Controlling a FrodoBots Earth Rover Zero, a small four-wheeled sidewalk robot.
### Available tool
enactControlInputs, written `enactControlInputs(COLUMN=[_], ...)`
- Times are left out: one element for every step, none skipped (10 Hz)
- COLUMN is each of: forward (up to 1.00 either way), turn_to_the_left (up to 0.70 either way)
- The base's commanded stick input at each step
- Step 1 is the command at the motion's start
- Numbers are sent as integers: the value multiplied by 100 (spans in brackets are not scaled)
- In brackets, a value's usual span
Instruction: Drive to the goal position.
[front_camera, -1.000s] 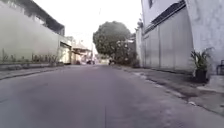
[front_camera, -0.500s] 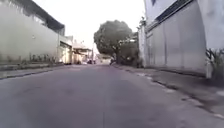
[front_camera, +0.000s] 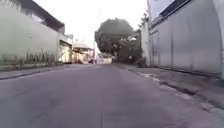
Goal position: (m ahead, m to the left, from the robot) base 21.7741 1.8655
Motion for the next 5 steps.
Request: enactControlInputs(forward=[100, 100, 100, 100, 100], turn_to_the_left=[0, 0, 0, 0, 0])
